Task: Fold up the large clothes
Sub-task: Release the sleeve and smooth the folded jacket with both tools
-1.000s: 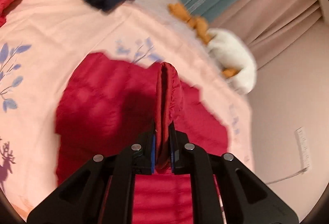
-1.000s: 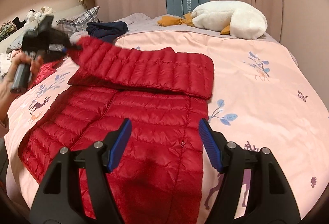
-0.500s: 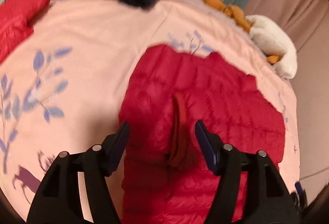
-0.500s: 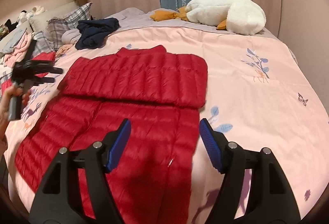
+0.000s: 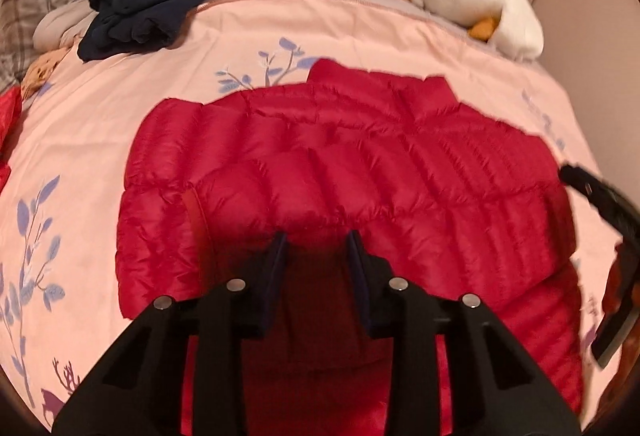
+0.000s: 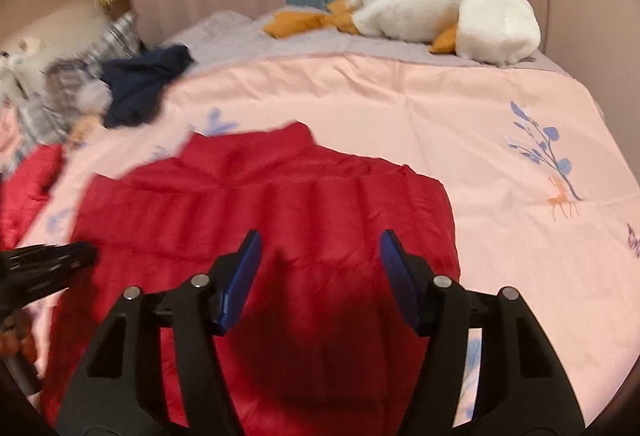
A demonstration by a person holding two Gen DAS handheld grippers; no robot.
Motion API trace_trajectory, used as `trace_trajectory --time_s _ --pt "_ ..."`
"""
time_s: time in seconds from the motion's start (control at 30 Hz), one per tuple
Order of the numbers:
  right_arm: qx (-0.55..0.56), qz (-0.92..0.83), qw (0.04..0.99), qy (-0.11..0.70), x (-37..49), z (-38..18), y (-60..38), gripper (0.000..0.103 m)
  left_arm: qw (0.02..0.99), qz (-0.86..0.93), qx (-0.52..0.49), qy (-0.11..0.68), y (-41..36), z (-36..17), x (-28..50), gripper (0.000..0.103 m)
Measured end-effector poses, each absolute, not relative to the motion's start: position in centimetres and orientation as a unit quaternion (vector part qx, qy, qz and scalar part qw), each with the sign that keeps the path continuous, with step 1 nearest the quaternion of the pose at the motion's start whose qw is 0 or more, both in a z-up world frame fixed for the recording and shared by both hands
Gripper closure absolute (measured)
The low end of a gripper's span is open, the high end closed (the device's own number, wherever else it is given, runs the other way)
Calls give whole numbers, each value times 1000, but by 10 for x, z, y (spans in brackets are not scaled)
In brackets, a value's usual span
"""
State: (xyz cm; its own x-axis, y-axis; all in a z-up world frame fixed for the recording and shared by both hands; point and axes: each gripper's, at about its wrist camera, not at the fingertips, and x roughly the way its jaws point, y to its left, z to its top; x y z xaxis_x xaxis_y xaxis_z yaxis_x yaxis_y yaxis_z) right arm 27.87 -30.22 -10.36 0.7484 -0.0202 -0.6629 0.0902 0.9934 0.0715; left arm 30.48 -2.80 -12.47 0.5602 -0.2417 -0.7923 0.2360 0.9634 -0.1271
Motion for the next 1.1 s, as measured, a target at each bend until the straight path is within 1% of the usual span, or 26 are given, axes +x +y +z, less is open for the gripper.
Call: trace_trajectory --time_s 0.07,0.13,0.23,0.33,0.4,0.43,0.53,0.6,0.67,0.73,0.8,0.97,1.1 --pt "45 -49 922 382 296 -123 -306 44 880 -134 6 456 -28 -133 307 70" --pt "47 -56 908 412 306 -144 -311 43 877 -137 12 461 -27 -140 308 70" --pt "50 -58 903 422 309 -158 -313 42 875 -142 14 462 -28 -145 309 70" --pt "49 -75 896 434 312 -151 -311 43 874 -141 16 464 -29 -145 310 70" --pt "41 -87 904 416 307 -136 -302 44 873 -141 15 466 -29 -144 311 70" --pt "48 -69 916 393 300 -124 -293 44 873 -141 13 467 -28 -144 311 70" --pt "66 -5 928 366 295 -110 -267 43 874 -140 7 466 -28 -145 311 70" --pt "54 15 927 372 297 -112 -251 43 875 -137 9 465 -29 -145 310 70" --pt "20 21 919 393 306 -127 -231 43 875 -136 11 464 -30 -145 310 70" --pt "-11 5 910 414 313 -144 -221 41 875 -135 13 464 -31 -145 309 70" --pt "-24 -2 907 420 317 -156 -217 40 875 -136 13 464 -30 -146 310 70" --pt "-5 -5 905 425 316 -146 -223 41 875 -134 11 465 -30 -146 309 70" --pt "23 21 920 390 291 -125 -218 41 875 -135 8 464 -29 -146 309 70"
